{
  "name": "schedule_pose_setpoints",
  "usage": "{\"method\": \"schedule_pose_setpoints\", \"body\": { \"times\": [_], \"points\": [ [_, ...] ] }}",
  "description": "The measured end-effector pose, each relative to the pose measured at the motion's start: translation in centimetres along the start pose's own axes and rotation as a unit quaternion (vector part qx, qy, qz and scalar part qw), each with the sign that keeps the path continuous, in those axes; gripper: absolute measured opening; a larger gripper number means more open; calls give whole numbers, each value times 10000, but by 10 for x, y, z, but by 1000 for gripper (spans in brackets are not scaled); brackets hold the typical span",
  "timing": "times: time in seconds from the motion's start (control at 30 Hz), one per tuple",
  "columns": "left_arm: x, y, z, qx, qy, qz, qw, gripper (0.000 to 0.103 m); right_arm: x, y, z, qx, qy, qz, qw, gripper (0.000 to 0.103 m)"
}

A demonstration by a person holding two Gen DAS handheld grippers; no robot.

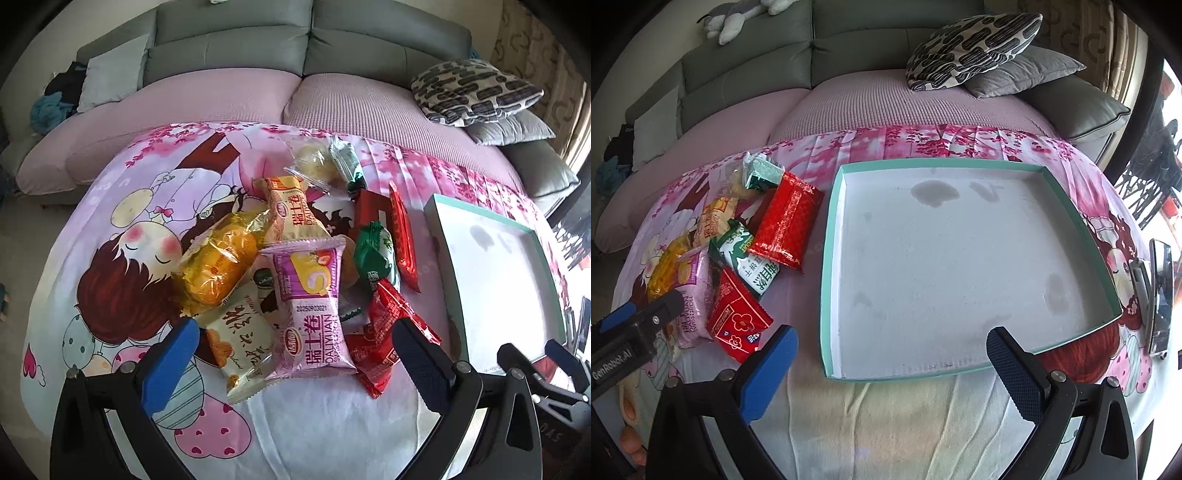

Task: Organize snacks
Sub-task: 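Grasp the pink bread bag with the left gripper while the right grasps a red candy packet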

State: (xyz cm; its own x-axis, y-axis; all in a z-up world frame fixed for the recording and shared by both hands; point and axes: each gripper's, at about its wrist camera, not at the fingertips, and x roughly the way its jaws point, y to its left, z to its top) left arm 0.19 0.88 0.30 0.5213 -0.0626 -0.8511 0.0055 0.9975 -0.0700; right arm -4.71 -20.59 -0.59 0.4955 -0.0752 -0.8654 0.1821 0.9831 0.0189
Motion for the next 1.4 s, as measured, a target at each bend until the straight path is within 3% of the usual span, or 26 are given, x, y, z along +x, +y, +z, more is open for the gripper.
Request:
{"method": "schedule_pose_setpoints", "body": {
  "times": [0.1, 0.2, 0.4, 0.57, 0.7, 1.1, 1.17, 1.4],
  "points": [
    [0, 3, 1, 1, -2, 155, 9999, 103, 2, 5, -1, -82, 24, -13, 10000, 103],
    [1, 12, 3, -187, 57, 83, 9998, 103, 4, 12, -1, -159, 43, 41, 9999, 103],
    [5, 39, 8, -669, 201, 215, 9973, 103, 5, 47, 0, -553, 12, 476, 9973, 103],
    [16, 48, 8, -991, 474, -89, 9939, 103, 12, 81, 1, -868, 84, 990, 9913, 103],
    [23, 42, 12, -1010, 616, -332, 9924, 103, 20, 96, 1, -919, 169, 1214, 9882, 96],
    [40, 25, 17, -833, 853, -497, 9916, 79, 56, 101, 1, -431, 733, 1608, 9833, 70],
    [43, 22, 18, -812, 894, -622, 9907, 65, 60, 102, 1, -395, 779, 1665, 9822, 67],
    [48, 9, 15, -571, 974, -665, 9914, 42, 64, 103, 1, -283, 813, 1783, 9802, 60]
  ]
}}
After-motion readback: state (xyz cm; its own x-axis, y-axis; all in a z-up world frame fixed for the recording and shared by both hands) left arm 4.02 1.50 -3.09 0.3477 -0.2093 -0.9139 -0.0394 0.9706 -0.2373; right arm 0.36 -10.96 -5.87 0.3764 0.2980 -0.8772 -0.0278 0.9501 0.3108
